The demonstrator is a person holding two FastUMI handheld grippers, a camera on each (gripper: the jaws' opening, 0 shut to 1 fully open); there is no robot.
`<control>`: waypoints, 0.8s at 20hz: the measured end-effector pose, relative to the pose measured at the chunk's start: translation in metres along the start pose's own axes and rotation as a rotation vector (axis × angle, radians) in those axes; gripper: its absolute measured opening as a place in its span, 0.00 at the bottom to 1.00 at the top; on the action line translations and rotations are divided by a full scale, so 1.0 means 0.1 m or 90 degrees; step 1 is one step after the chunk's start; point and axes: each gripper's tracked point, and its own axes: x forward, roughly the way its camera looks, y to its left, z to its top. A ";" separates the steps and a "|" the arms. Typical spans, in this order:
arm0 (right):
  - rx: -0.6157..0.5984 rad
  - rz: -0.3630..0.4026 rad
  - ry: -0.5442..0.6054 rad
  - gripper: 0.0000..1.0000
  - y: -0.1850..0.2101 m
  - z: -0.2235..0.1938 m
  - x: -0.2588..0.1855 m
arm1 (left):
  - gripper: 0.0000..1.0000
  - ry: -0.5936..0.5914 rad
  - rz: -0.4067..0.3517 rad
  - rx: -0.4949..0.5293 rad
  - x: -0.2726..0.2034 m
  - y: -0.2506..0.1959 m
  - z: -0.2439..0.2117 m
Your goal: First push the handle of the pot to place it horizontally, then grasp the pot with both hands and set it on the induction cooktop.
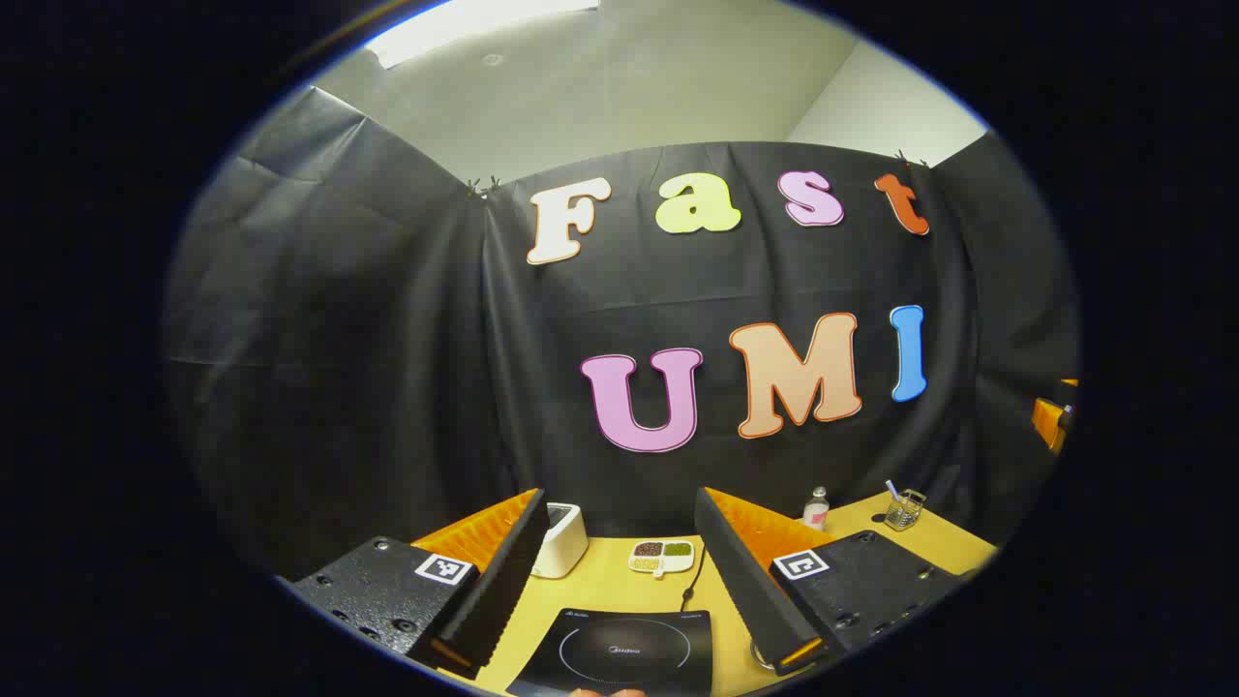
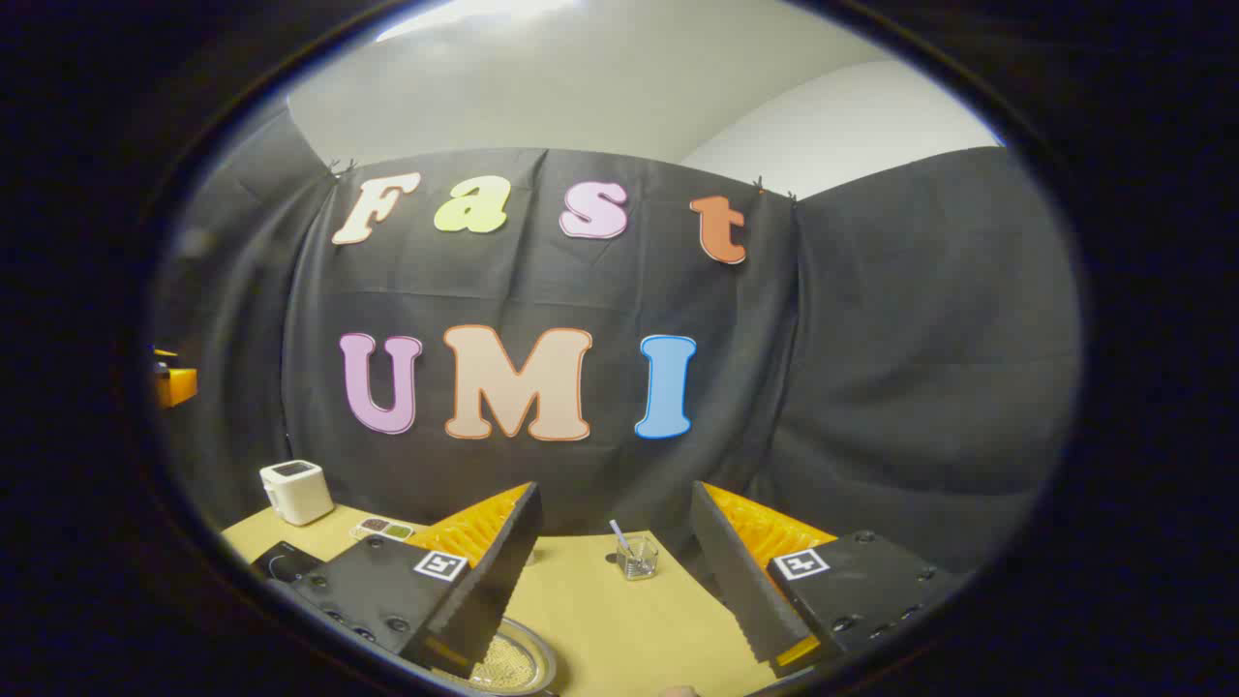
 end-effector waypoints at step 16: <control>-0.019 0.029 -0.029 0.97 0.09 0.15 0.04 | 0.99 -0.016 0.018 -0.020 -0.03 0.03 0.05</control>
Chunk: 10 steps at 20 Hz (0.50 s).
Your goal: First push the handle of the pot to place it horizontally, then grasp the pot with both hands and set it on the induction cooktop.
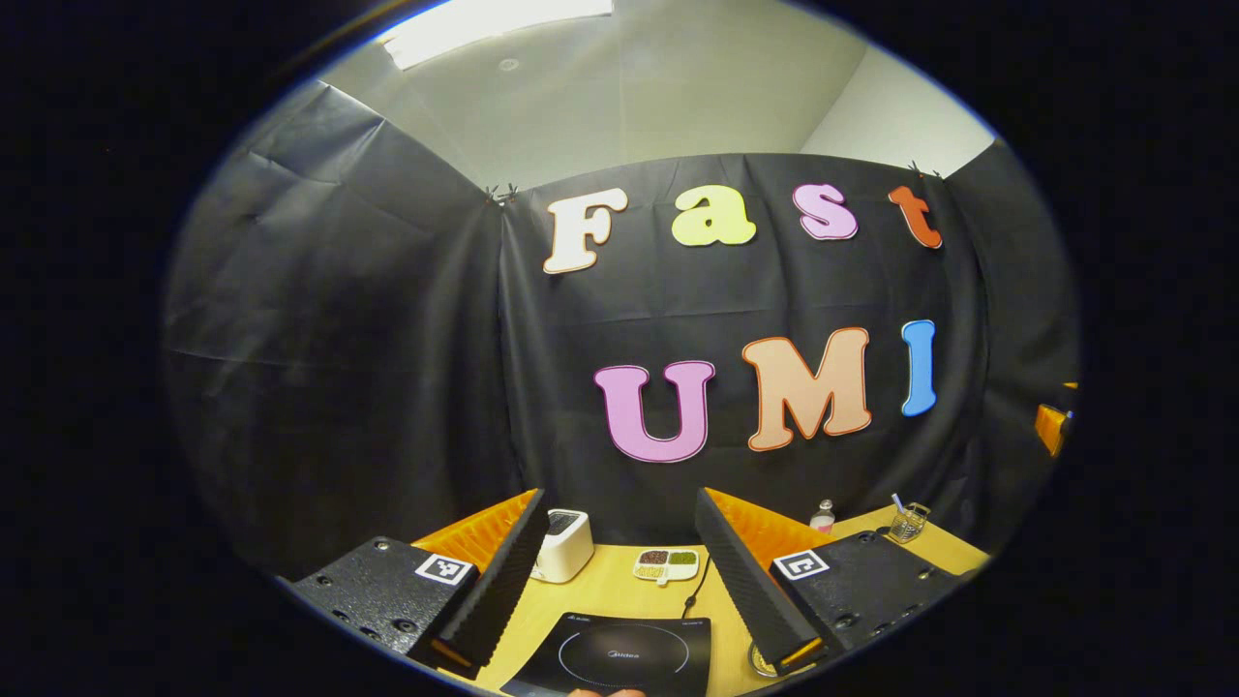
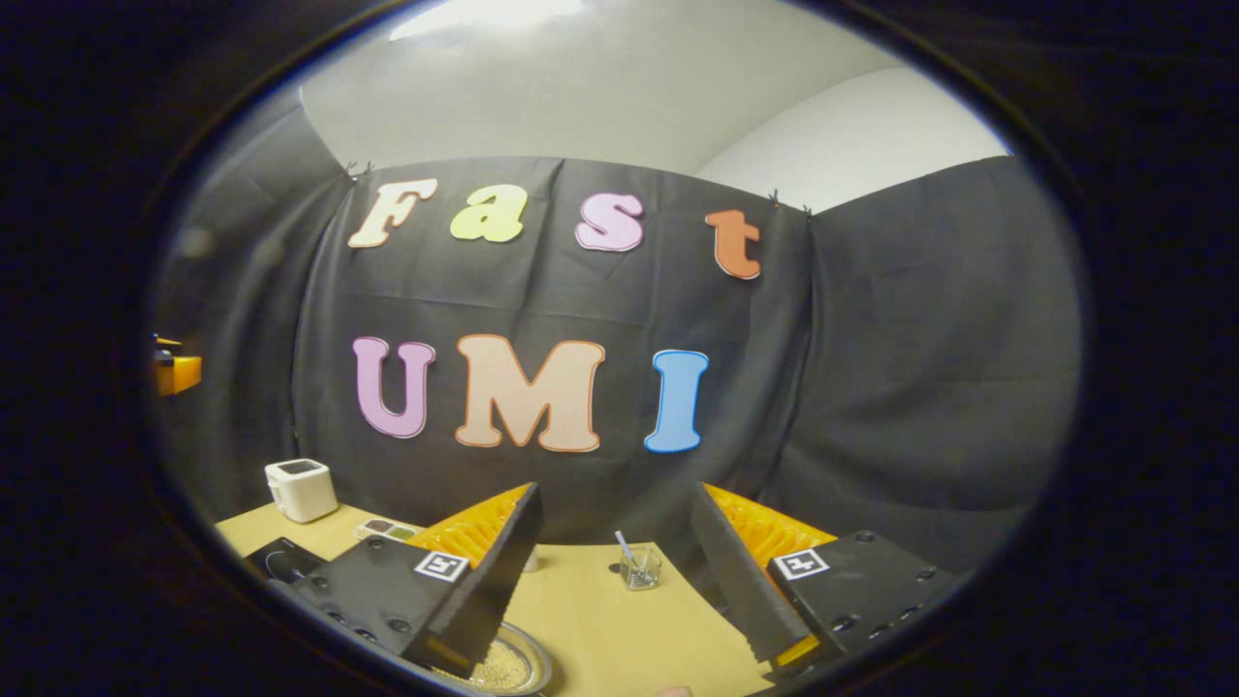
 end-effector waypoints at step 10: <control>0.026 0.058 0.073 0.53 0.47 -0.28 0.09 | 0.99 -0.019 -0.020 0.012 0.08 -0.15 0.11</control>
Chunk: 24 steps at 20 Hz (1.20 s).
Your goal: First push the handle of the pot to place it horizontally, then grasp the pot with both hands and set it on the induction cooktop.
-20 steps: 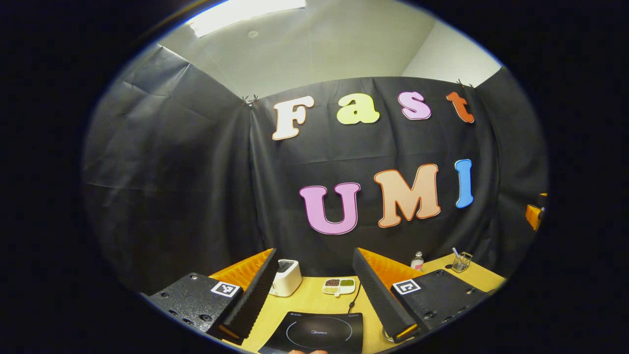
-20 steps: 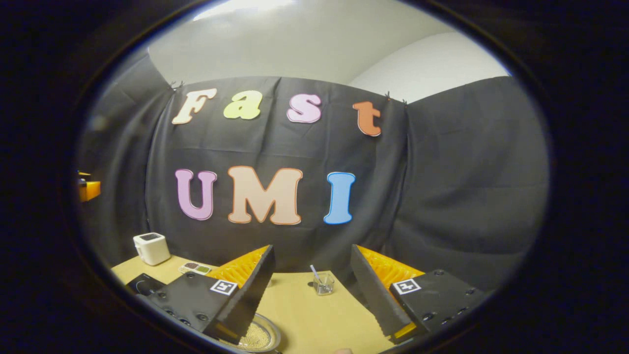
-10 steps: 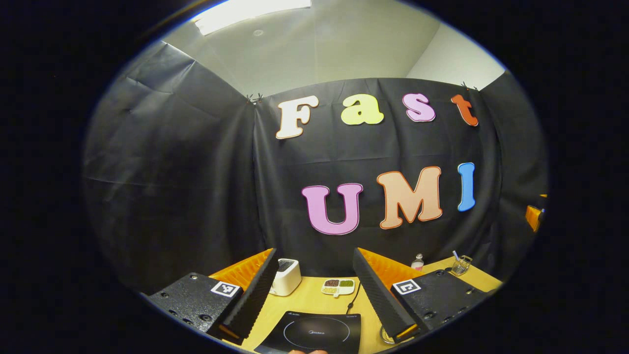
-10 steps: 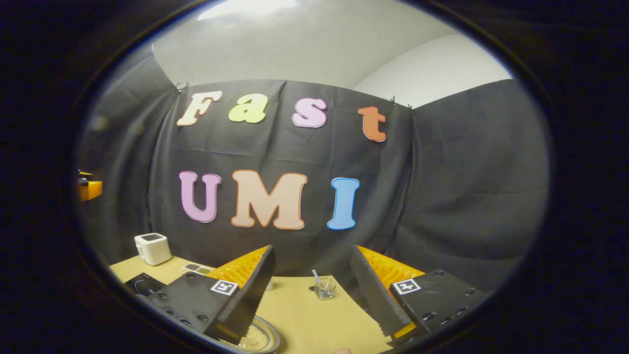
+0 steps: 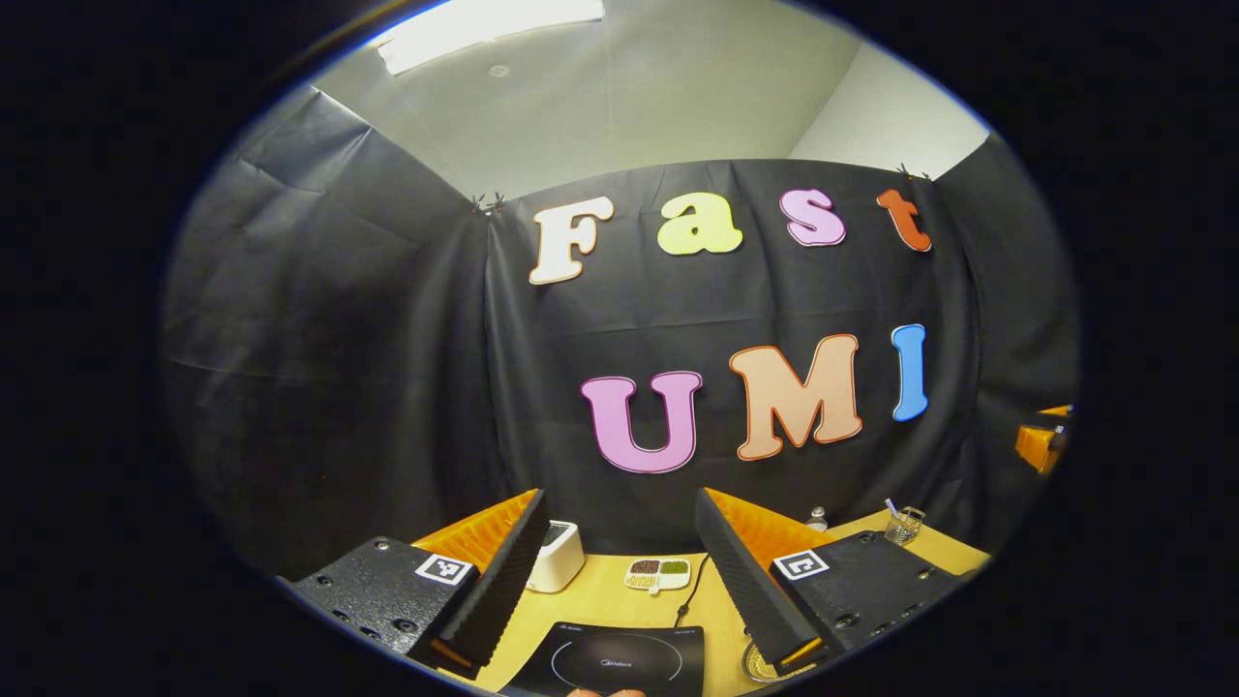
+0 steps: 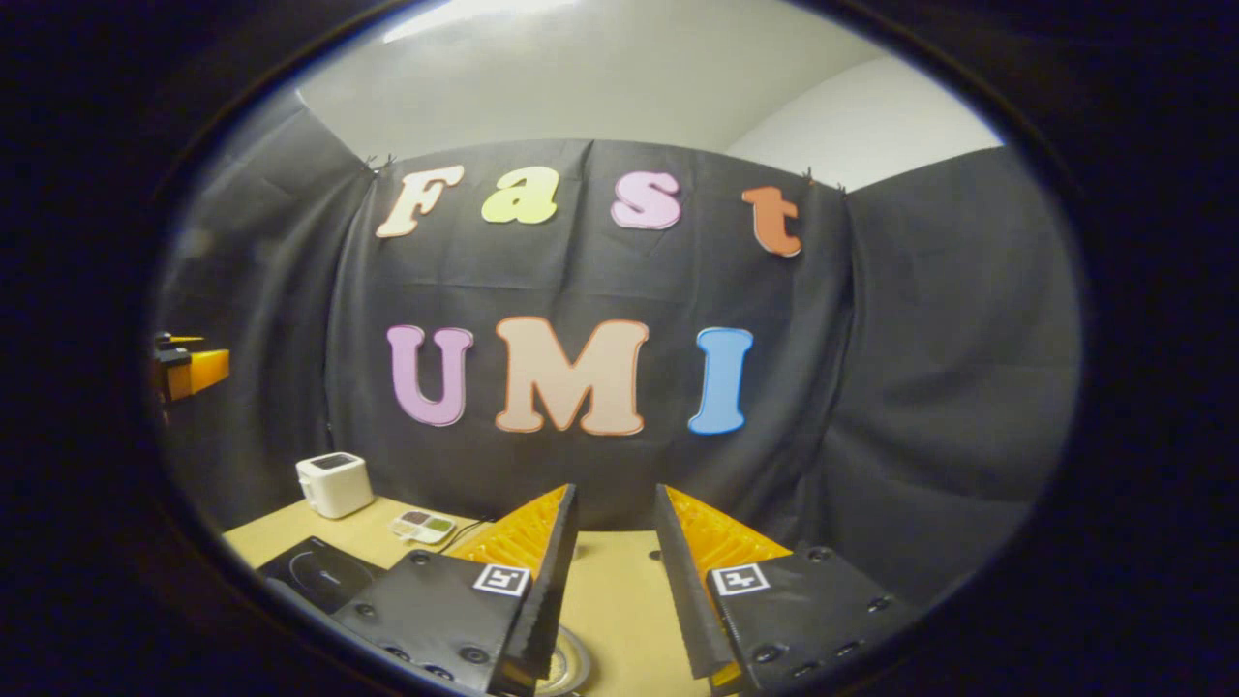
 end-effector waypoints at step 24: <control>-0.076 0.242 0.348 0.13 0.94 -2.25 -0.66 | 0.99 -0.001 0.025 0.043 -0.14 0.13 -0.01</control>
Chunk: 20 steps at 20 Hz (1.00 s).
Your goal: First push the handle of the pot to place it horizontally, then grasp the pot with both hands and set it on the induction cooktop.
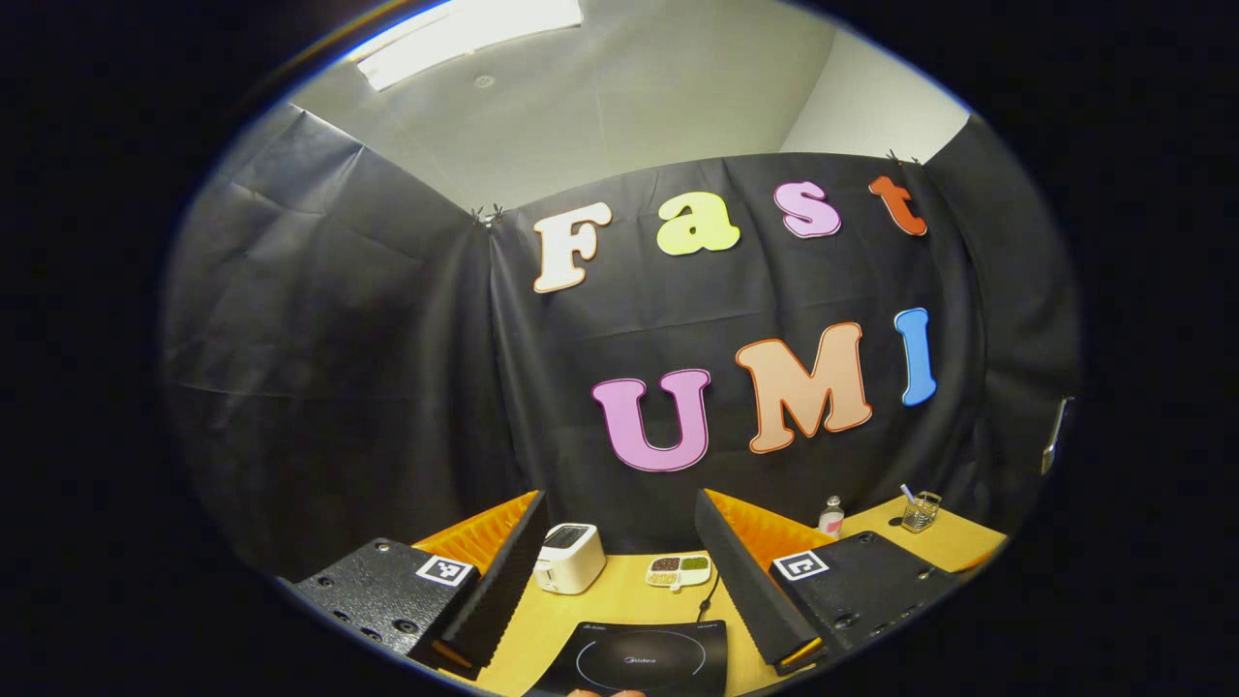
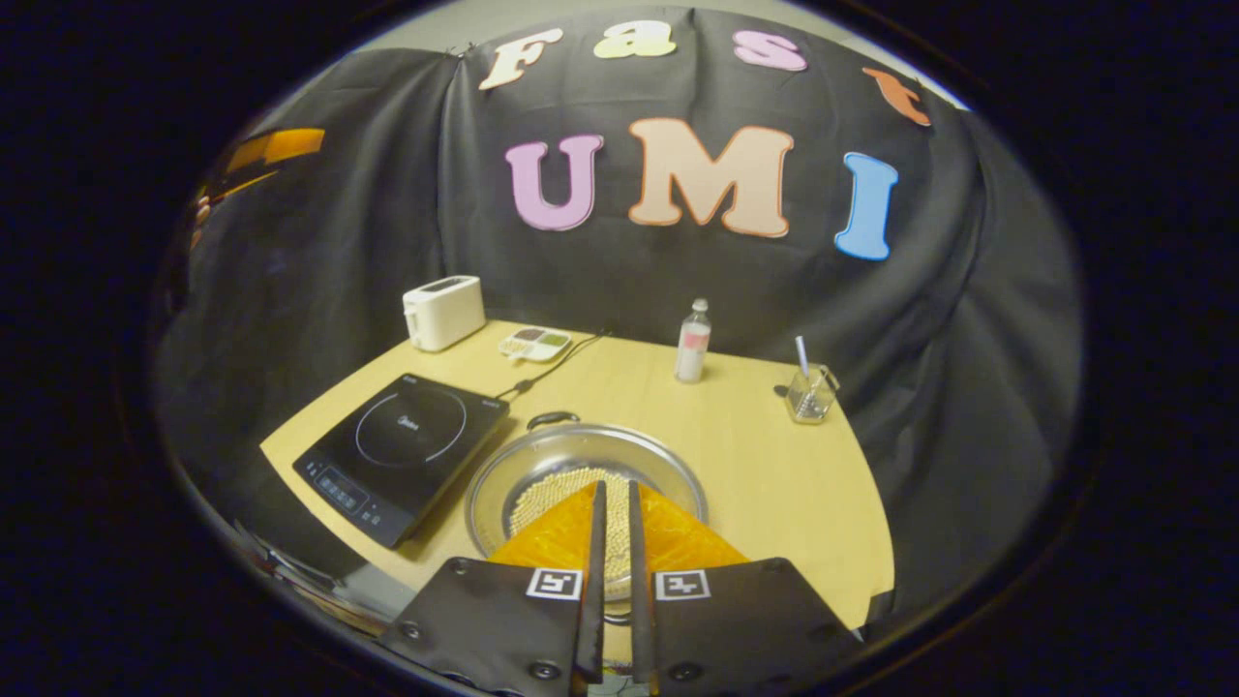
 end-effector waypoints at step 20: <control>-0.007 0.098 0.315 0.13 0.24 -1.66 0.25 | 0.99 0.015 0.052 0.002 -0.02 0.23 -0.17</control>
